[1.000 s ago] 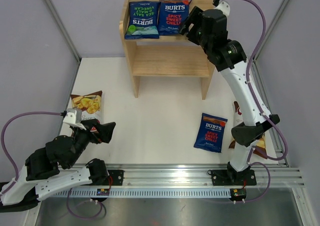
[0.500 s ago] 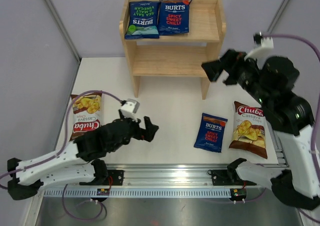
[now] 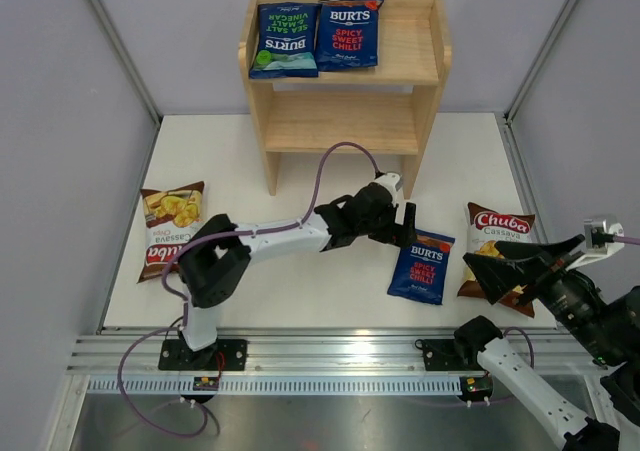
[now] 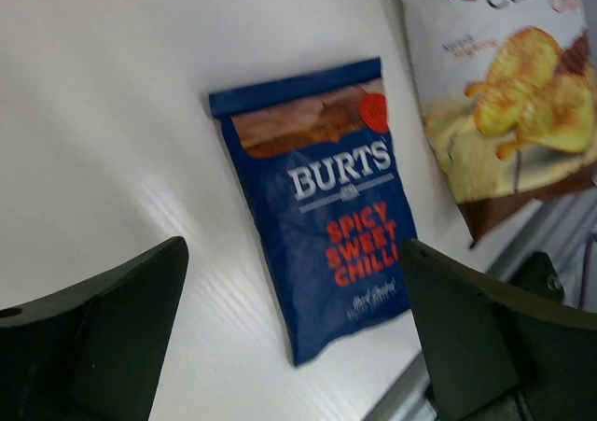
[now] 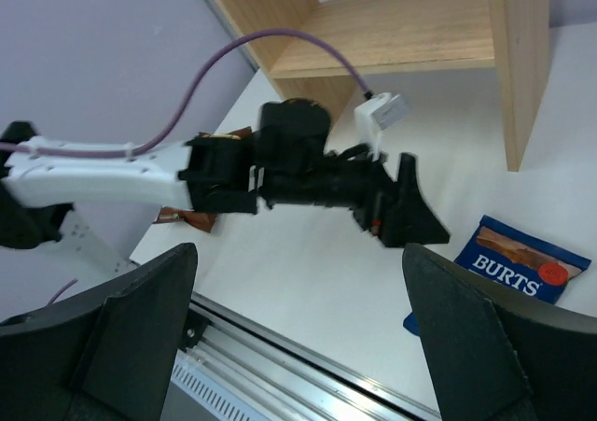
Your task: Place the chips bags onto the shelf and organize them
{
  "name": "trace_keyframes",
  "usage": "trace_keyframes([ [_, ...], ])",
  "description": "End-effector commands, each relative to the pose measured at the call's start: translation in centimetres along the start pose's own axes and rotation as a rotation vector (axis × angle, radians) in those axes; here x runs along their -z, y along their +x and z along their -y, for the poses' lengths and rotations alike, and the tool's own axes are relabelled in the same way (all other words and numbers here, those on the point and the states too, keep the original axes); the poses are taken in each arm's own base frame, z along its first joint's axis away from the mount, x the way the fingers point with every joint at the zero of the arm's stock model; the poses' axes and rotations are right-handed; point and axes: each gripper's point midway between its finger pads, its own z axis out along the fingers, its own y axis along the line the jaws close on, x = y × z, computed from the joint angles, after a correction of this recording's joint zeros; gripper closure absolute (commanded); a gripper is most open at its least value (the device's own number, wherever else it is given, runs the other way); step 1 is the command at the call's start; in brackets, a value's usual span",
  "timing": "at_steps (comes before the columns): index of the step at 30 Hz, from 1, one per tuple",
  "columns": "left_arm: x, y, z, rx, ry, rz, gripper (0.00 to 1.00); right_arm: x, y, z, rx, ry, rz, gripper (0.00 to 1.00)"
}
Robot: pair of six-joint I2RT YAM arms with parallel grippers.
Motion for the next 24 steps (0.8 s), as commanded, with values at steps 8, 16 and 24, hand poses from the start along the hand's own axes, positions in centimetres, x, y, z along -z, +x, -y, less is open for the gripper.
trace_keyframes([
  [8, -8.2, -0.3, -2.4, -0.035, -0.088, -0.097, 0.02, 2.2, 2.8, -1.9, -0.055, -0.137, -0.09, 0.02],
  [16, -10.5, 0.6, -3.3, -0.01, -0.116, -0.109, 0.1, 2.0, 3.3, -2.0, -0.056, -0.154, -0.091, 0.03],
  [24, -11.8, 2.0, -3.3, 0.044, -0.112, -0.132, 0.2, 2.4, 3.7, -2.7, -0.078, -0.201, -0.094, 0.04],
])
